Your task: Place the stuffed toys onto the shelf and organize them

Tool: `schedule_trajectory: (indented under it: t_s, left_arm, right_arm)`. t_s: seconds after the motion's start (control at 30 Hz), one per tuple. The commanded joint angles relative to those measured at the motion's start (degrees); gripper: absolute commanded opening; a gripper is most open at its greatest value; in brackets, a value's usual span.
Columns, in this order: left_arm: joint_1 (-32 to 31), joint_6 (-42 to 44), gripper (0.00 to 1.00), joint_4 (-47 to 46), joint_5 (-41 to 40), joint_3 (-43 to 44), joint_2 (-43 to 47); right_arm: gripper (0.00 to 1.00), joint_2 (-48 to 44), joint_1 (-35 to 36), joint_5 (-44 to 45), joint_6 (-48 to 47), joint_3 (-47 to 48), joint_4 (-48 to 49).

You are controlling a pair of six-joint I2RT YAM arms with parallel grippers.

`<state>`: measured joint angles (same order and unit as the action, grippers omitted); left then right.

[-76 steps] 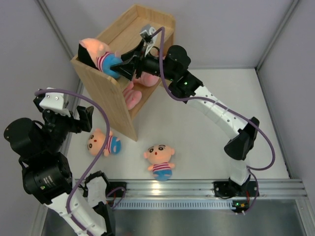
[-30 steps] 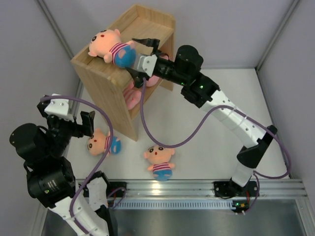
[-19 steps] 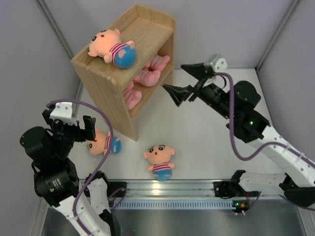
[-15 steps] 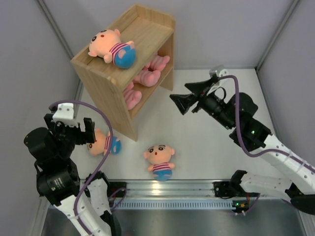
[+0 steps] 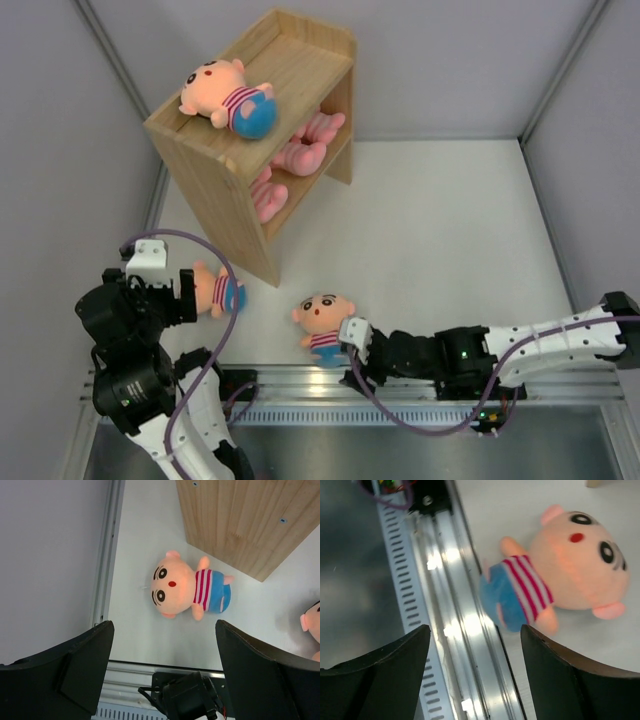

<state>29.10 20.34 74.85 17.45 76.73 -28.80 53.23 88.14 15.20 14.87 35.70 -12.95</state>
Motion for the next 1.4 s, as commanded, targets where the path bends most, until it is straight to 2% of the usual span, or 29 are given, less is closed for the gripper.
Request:
schedule_trajectory:
  t_s: [0.0, 0.13, 0.33, 0.53, 0.7, 0.73, 0.8, 0.83, 0.9, 0.93, 1.1, 1.23, 1.3, 1.33, 1.37]
  left_arm:
    - [0.2, -1.1, 0.89, 1.6, -0.6, -0.1, 1.1]
    - [0.3, -0.7, 0.89, 2.8, -0.7, -0.1, 2.1]
    - [0.4, -0.2, 0.89, 3.3, -0.4, -0.4, 2.5]
    - [0.4, 0.2, 0.89, 3.2, 1.8, 0.6, 2.4]
    - [0.4, 1.0, 0.89, 3.2, 1.5, 1.1, 2.3]
    - [0.3, 1.1, 0.89, 3.2, 1.4, 1.1, 2.3]
    - [0.3, 1.4, 0.89, 3.3, 1.4, 1.1, 2.3]
    - [0.3, 1.3, 0.89, 3.2, 1.3, 1.1, 2.3]
    - [0.4, 1.3, 0.89, 3.3, 1.4, 1.2, 2.1]
    - [0.4, 1.2, 0.89, 3.2, 1.4, 1.3, 1.9]
    - [0.3, 1.3, 0.89, 3.2, 0.9, 3.2, 0.3]
    - [0.4, 0.9, 0.89, 3.1, 2.1, 5.6, -2.1]
    - [0.4, 0.8, 0.89, 3.2, 2.8, 7.0, -3.7]
    - [0.3, 0.8, 0.89, 3.2, 3.5, 7.4, -4.1]
    - [0.4, 0.8, 0.89, 3.2, 4.2, 8.0, -4.8]
  right_arm:
    - [0.73, -0.2, 8.5, 5.4, -14.2, -0.7, 6.9]
    - [0.71, 7.0, 9.3, 2.8, -19.9, 0.1, 5.2]
    - [0.73, 15.9, 9.3, 9.3, -26.9, 1.9, 8.1]
    - [0.76, 24.9, 9.0, 14.9, -27.4, 5.7, 8.3]
    - [0.74, 30.0, 7.5, 12.5, -27.8, 7.7, 8.5]
    - [0.72, 30.8, 6.2, 11.4, -27.7, 7.9, 7.7]
    - [0.51, 32.3, 4.9, 11.0, -27.5, 8.5, 6.5]
    - [0.29, 32.0, 3.7, 11.1, -27.7, 9.0, 4.9]
    - [0.05, 31.1, 2.7, 12.4, -28.4, 11.7, 2.6]
    - [0.0, 29.8, 1.9, 14.6, -28.8, 12.8, -0.1]
    - [0.0, 22.5, -6.3, 11.9, -31.0, 22.0, -9.3]
    - [0.0, 13.7, -22.9, 12.1, -30.3, 25.3, -9.4]
    - [0.0, 11.4, -28.4, 12.1, -28.6, 26.2, -7.4]
    - [0.0, 9.9, -34.4, 12.6, -28.1, 26.5, -6.3]
    - [0.0, 9.6, -37.2, 12.1, -27.0, 27.7, -5.3]
